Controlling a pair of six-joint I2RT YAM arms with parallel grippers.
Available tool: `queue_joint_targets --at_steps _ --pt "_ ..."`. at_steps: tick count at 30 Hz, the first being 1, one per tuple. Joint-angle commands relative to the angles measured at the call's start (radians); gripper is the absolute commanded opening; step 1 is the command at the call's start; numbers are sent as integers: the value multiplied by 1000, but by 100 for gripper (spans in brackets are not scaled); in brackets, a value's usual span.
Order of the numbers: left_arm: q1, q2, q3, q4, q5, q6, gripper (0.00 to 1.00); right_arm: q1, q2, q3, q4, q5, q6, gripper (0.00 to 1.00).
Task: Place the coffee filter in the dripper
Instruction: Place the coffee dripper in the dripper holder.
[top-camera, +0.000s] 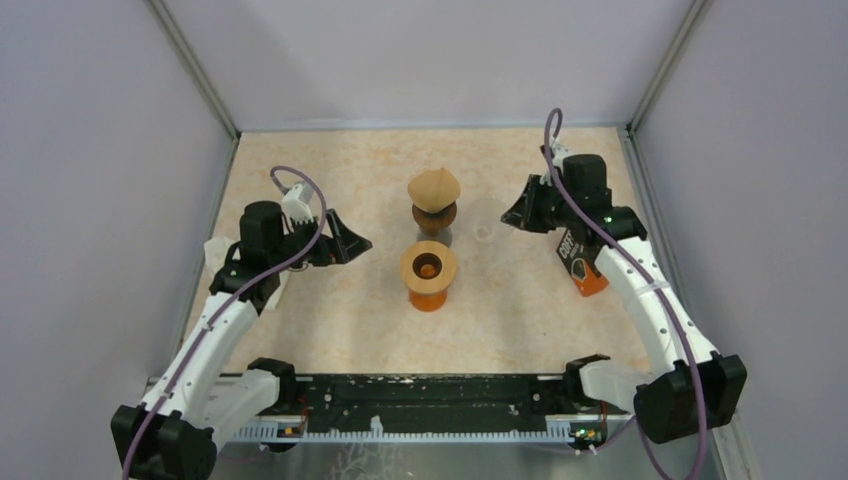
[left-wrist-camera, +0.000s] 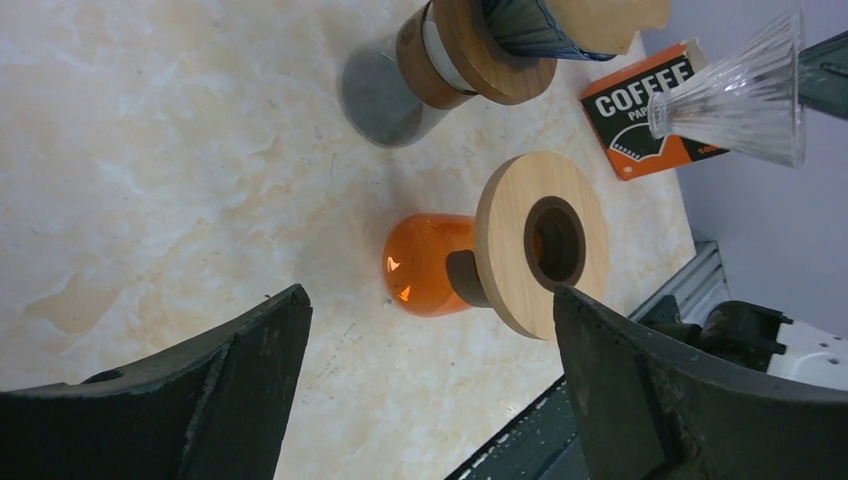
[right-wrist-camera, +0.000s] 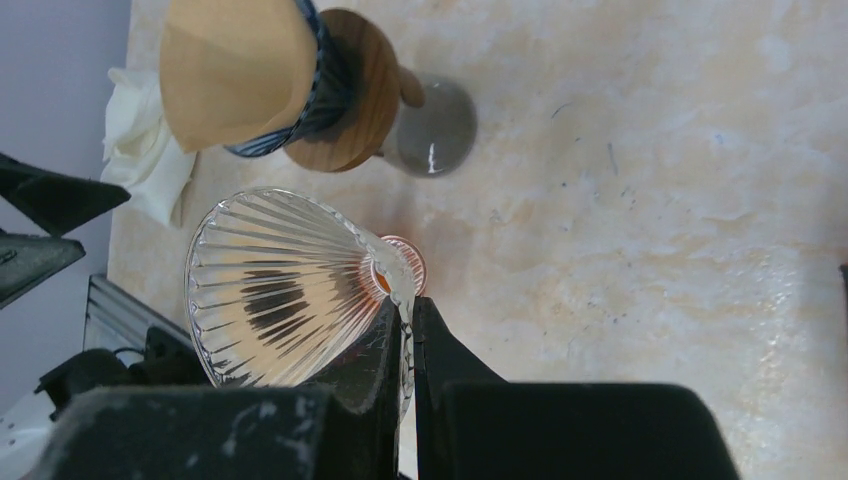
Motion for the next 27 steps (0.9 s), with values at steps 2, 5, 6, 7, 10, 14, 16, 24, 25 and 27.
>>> queue_joint_targets --at_steps 2,5,6,7,10,14,16,24,25,27 --pt "-5 -21 42 -9 72 -78 94 100 -49 39 -18 36 56 0" --pt "-11 -16 51 -14 83 -92 94 170 -39 58 -32 60 74 0" --pt "-12 -12 54 -17 87 -95 94 201 -32 71 -41 70 77 0" --pt "-15 -8 58 -21 92 -98 93 222 -23 80 -47 80 80 0" --pt "-20 -2 65 -25 106 -114 93 285 -3 103 -53 98 95 0" --pt "-27 2 72 -23 115 -129 93 360 23 129 -32 118 119 0" --pt "-29 2 71 -16 121 -136 93 389 47 148 -31 127 120 0" --pt "-33 11 75 -2 144 -151 92 444 135 202 -24 154 116 0" --pt "-32 12 76 -3 147 -152 92 452 143 206 -24 157 114 0" --pt "-33 13 79 -3 150 -157 92 461 159 211 -26 162 108 0"
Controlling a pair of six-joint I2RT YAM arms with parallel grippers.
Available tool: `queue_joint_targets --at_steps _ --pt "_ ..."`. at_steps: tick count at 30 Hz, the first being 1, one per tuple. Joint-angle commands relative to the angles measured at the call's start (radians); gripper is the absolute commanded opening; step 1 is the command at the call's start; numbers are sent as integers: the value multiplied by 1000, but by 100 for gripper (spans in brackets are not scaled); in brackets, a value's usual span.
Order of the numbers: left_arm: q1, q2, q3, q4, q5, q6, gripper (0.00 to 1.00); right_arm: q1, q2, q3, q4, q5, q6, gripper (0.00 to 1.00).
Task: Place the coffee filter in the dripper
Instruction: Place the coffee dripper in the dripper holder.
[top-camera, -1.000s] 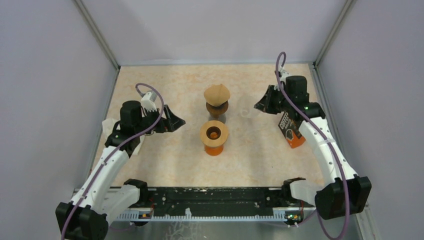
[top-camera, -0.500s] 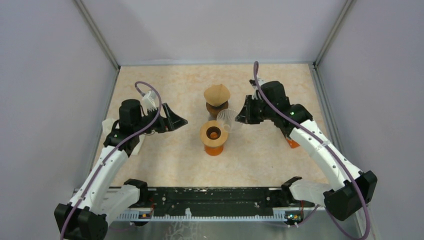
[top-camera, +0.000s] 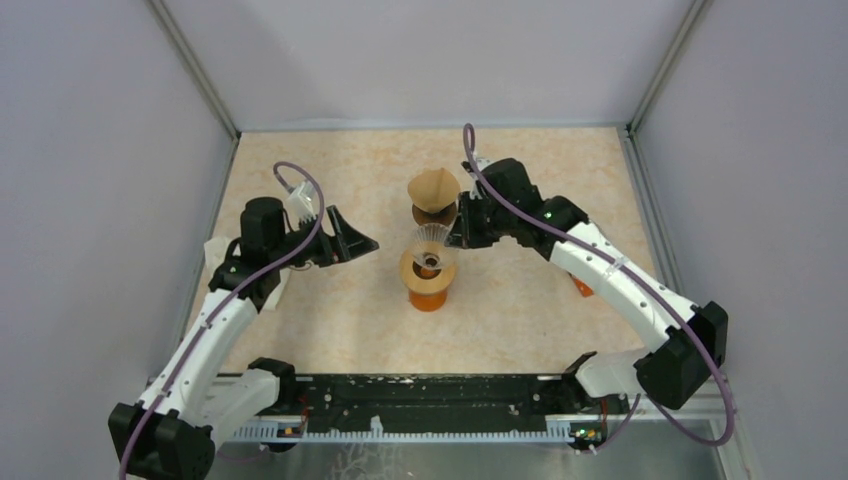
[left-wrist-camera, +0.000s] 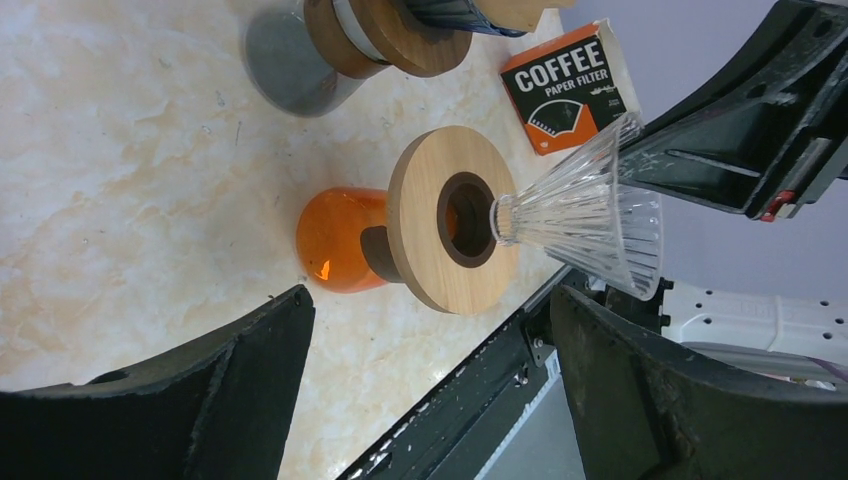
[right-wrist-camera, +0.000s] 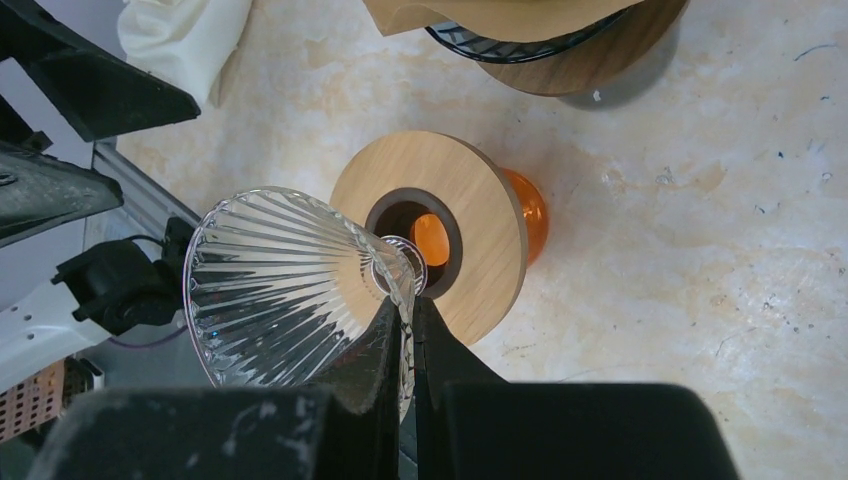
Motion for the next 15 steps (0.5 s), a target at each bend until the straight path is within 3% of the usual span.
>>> queue_joint_targets --at_steps 1,15 --pt "-5 2 42 23 30 -17 92 26 21 74 48 23 0 0" --pt "-96 42 58 72 24 -89 88 47 79 76 58 43 -20 0"
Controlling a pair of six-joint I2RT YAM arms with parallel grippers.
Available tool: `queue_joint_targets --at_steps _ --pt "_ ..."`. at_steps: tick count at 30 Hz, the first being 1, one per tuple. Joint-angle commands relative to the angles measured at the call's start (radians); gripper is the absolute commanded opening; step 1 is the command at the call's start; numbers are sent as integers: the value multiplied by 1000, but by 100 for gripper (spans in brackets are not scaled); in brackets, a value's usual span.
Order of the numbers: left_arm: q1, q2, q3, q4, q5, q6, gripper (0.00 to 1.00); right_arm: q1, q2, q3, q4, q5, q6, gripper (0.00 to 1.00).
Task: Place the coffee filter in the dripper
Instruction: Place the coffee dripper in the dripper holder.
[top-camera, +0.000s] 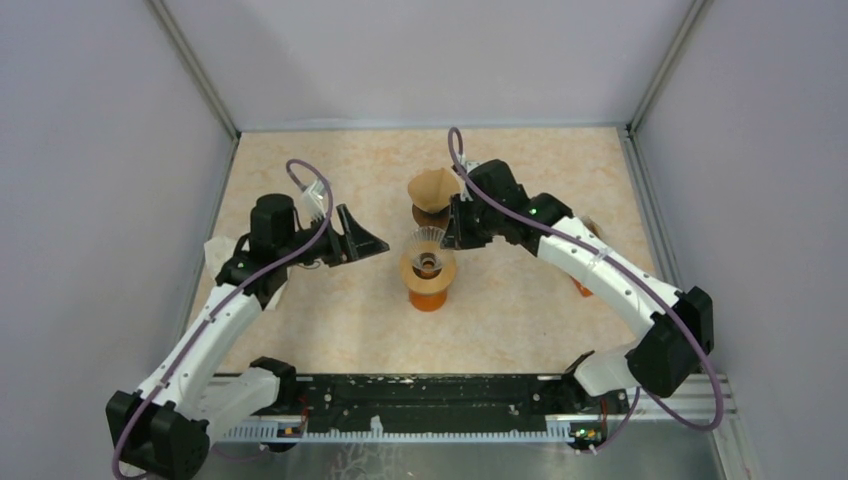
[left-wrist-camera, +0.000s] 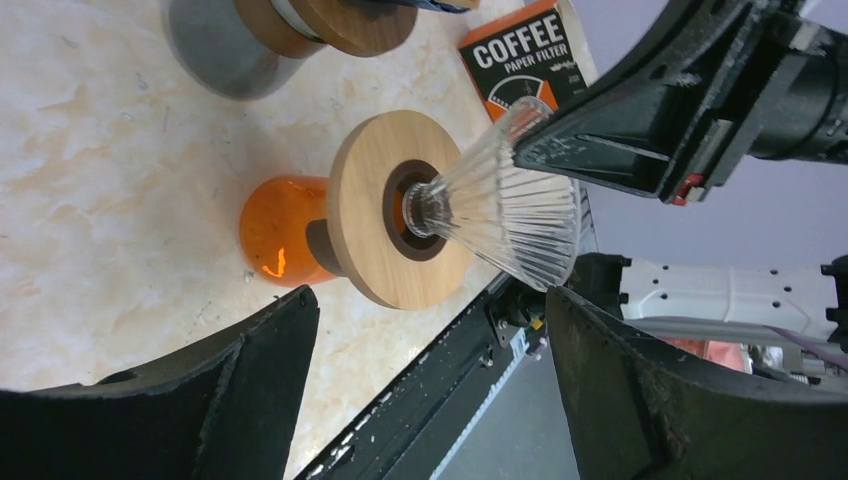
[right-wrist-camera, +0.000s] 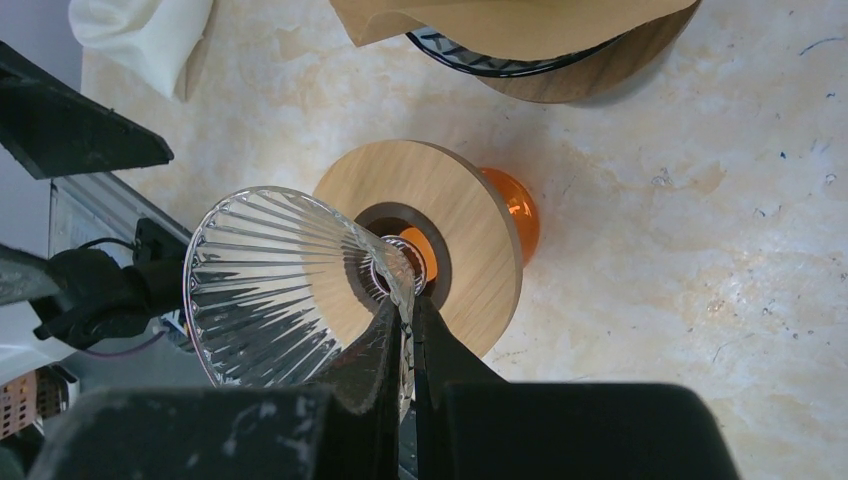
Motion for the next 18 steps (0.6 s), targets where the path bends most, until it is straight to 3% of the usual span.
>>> queue_joint_targets --at_steps 1,18 --pt "-53 14 38 48 -13 -26 88 15 4 53 56 7 -17 0" --pt "-208 119 78 73 -114 -16 66 35 32 -11 78 45 -22 0"
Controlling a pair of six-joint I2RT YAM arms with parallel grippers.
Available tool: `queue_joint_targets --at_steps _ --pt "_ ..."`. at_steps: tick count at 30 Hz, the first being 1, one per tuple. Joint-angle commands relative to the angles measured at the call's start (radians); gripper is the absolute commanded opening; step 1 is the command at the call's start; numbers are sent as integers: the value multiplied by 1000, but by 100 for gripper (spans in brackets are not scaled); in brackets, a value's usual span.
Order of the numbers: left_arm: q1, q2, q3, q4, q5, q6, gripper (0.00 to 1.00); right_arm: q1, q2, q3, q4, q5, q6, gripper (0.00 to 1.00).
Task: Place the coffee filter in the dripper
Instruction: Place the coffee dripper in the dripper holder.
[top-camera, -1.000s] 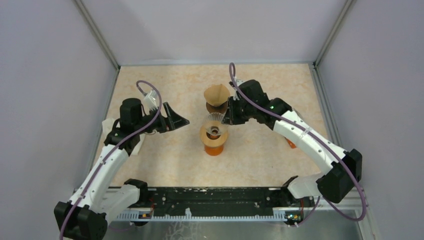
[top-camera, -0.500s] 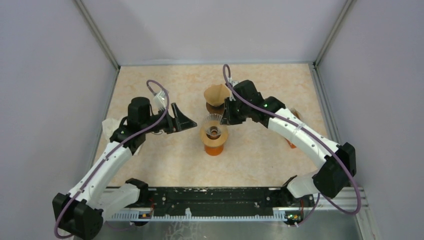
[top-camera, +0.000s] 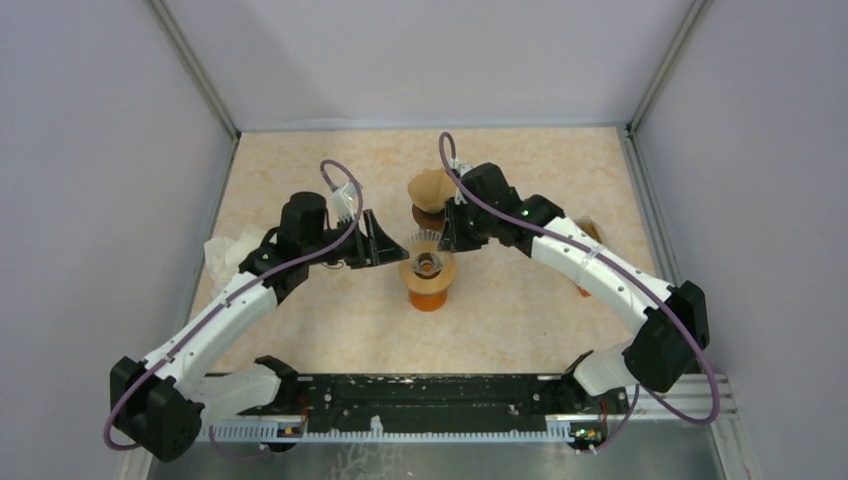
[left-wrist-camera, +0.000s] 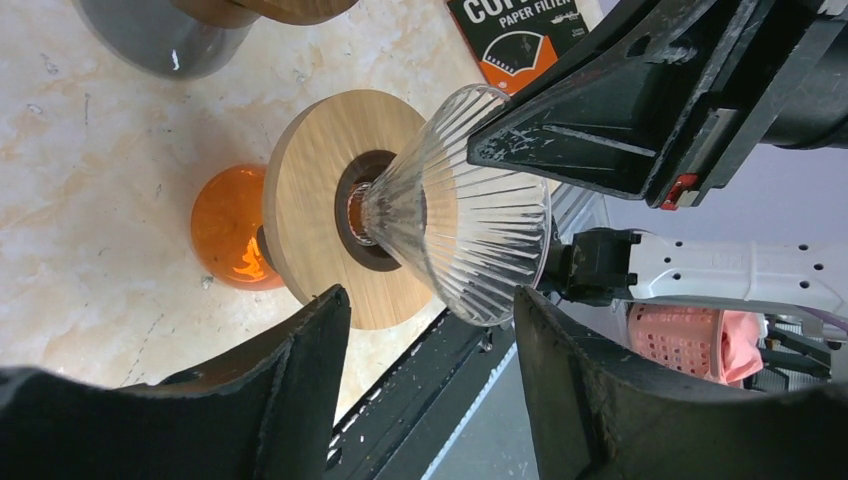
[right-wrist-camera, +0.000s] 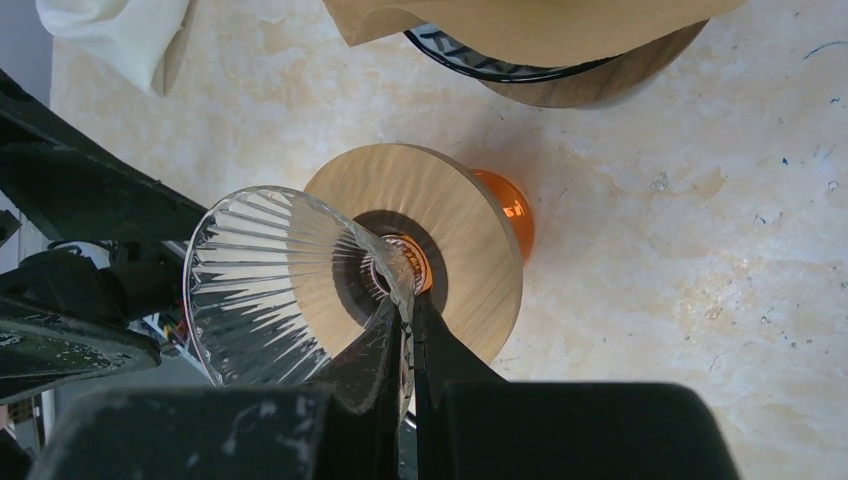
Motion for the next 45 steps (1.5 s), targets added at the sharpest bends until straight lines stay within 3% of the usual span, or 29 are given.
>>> queue_joint_targets --at_steps 1,19,25,39,45 --pt "-24 26 49 27 -27 12 63 12 4 -7 57 23 -14 0" --pt "-51 122 70 -15 -67 98 41 14 67 -15 -11 65 -18 0" --pt "-53 147 108 -53 -88 128 38 15 108 39 -103 75 -21 0" --pt "-54 179 134 -68 -122 151 31 15 111 54 -132 98 -41 0" --pt "-54 189 137 -79 -131 155 22 24 104 46 -114 101 -44 0"
